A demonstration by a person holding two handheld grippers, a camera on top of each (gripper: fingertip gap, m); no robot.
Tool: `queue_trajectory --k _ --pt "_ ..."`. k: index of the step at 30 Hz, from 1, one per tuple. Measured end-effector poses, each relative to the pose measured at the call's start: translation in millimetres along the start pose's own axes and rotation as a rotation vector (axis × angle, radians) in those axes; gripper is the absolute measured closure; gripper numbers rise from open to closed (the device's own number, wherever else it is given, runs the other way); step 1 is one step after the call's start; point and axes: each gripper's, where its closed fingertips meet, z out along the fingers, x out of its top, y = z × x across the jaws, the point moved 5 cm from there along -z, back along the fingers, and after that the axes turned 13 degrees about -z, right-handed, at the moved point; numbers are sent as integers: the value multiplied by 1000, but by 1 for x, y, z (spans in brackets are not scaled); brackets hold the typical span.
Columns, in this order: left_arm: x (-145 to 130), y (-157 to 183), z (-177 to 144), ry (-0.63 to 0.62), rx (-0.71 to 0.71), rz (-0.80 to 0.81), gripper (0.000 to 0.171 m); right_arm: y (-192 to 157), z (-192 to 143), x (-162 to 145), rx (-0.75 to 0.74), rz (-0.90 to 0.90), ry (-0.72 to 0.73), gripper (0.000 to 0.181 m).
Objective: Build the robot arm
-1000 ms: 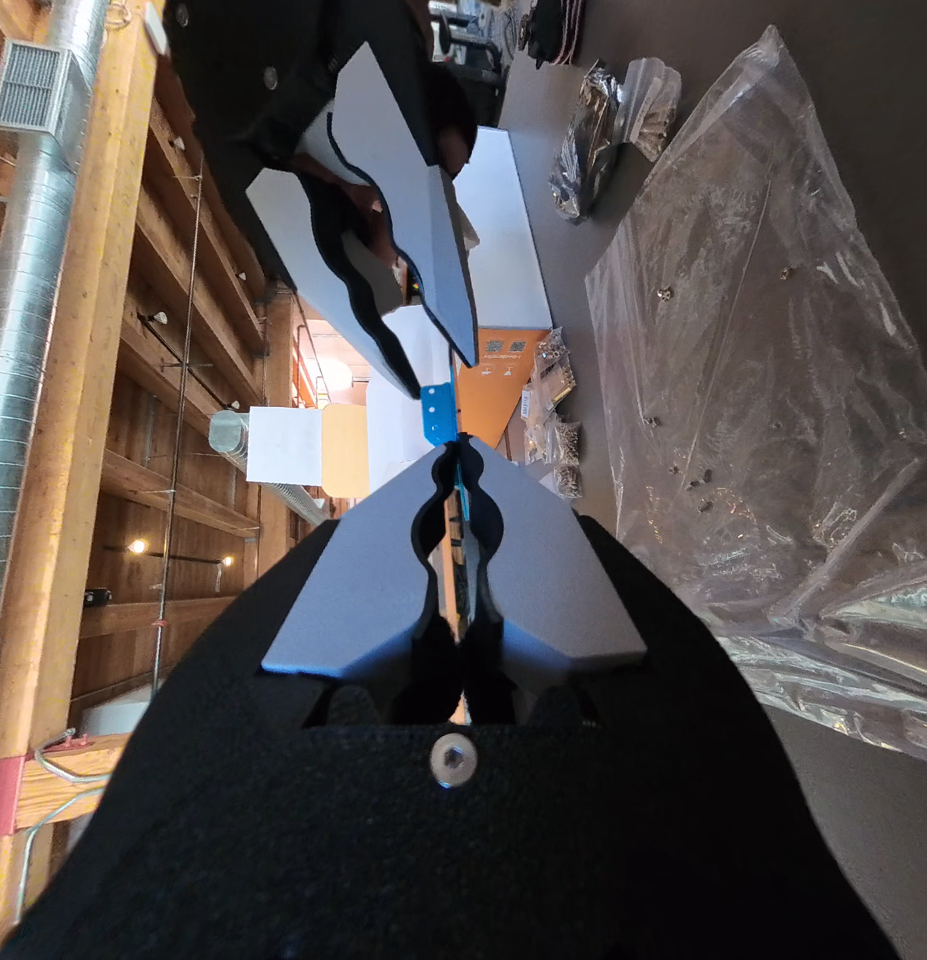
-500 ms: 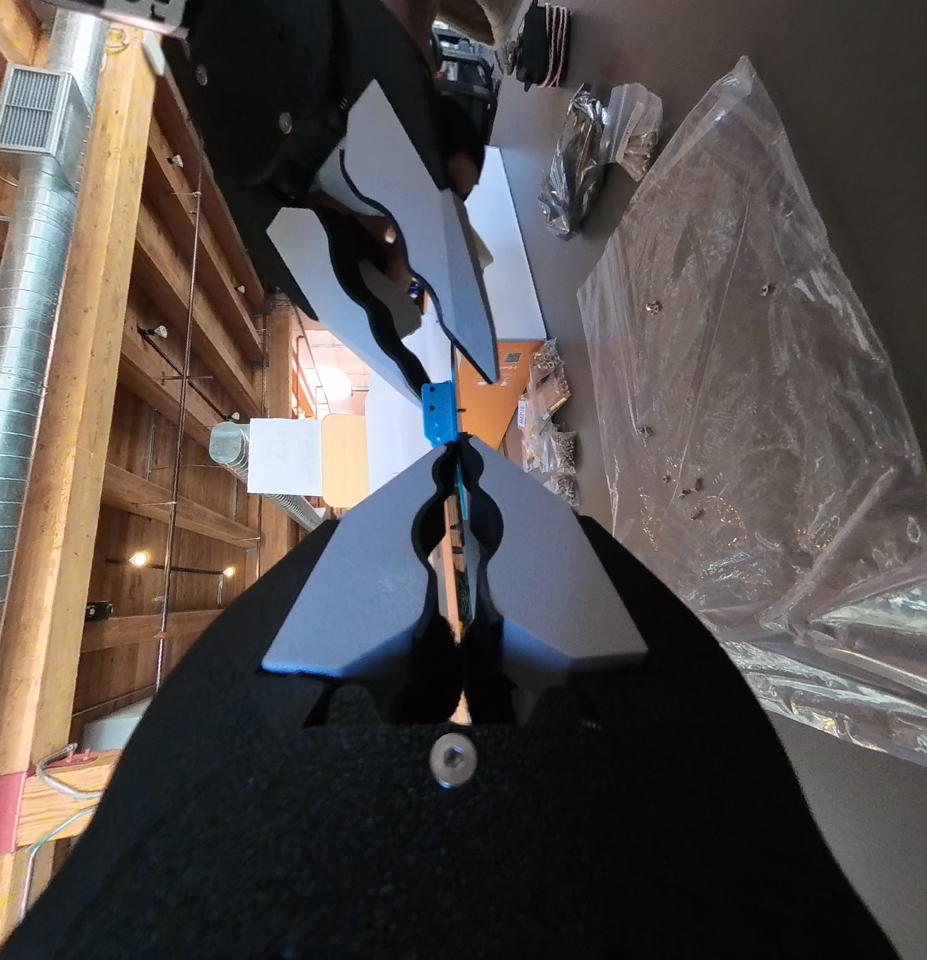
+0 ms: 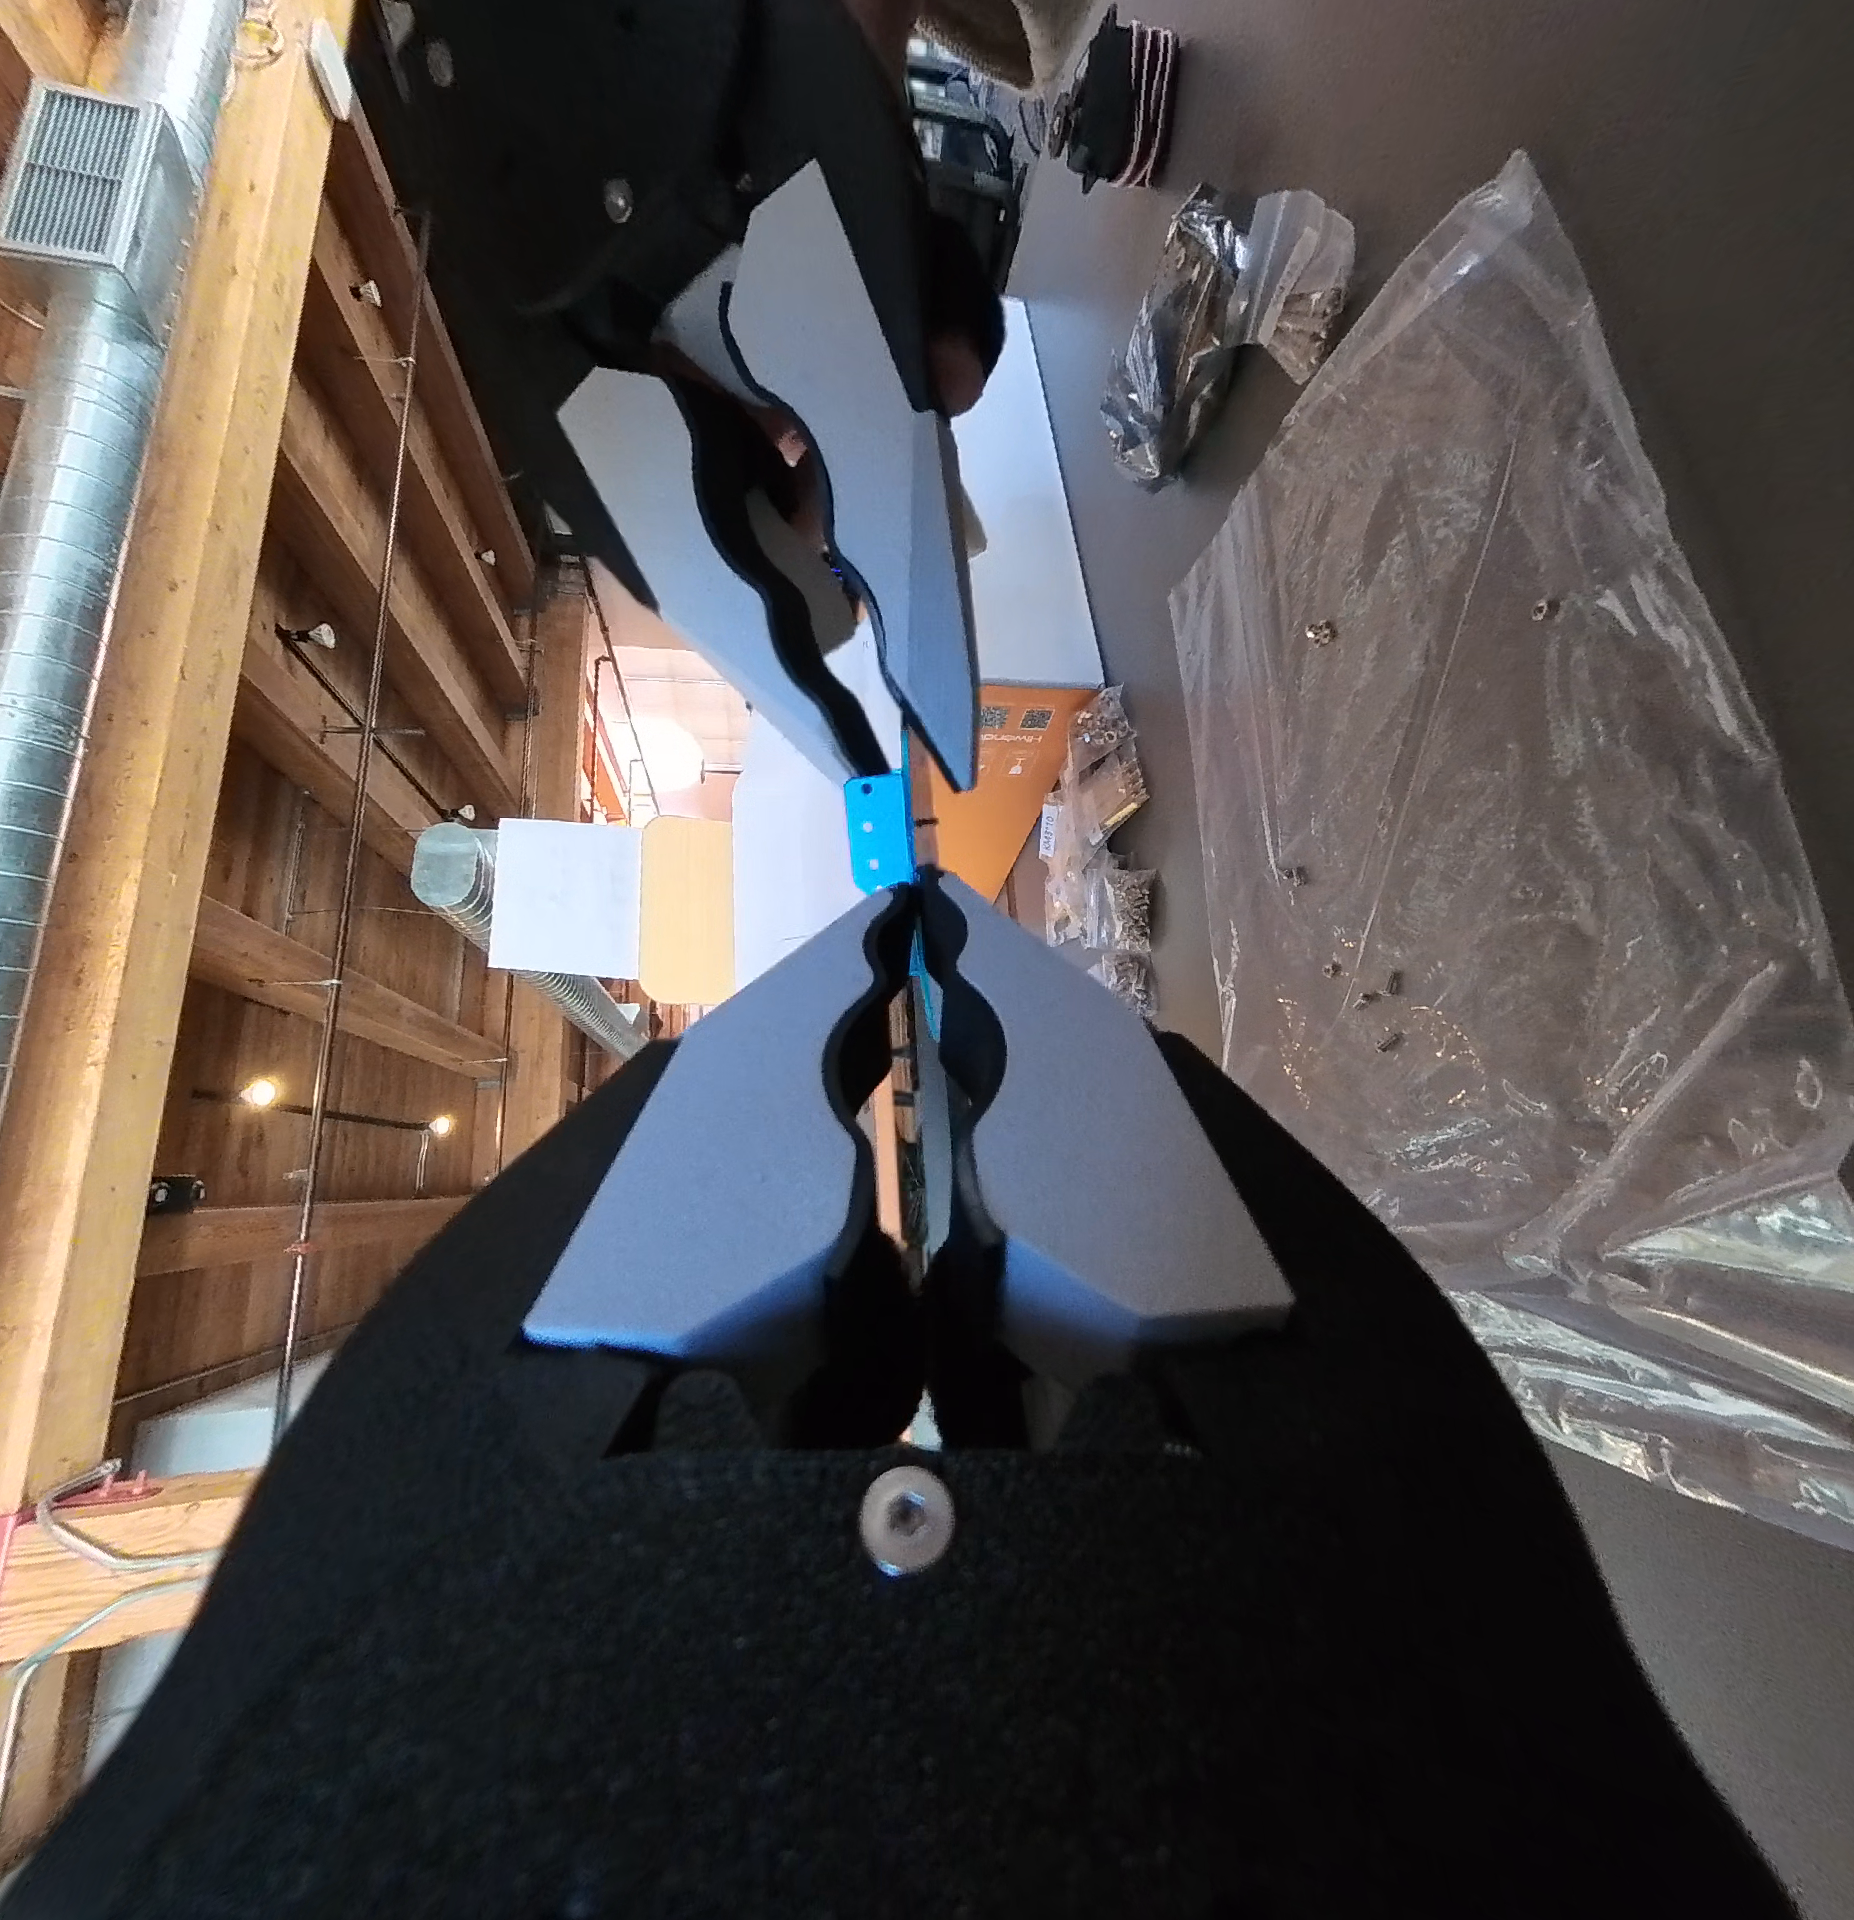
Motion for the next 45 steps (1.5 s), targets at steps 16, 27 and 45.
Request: queue_trajectory --k 16,27,45 --pt "-1 -3 -1 32 52 41 171 9 -15 8 -11 43 11 147" --pt "3 -7 -4 55 45 70 171 2 -7 13 20 -33 -30 152" --pt "0 3 -3 34 -20 -12 171 -3 -2 7 -4 52 6 175"
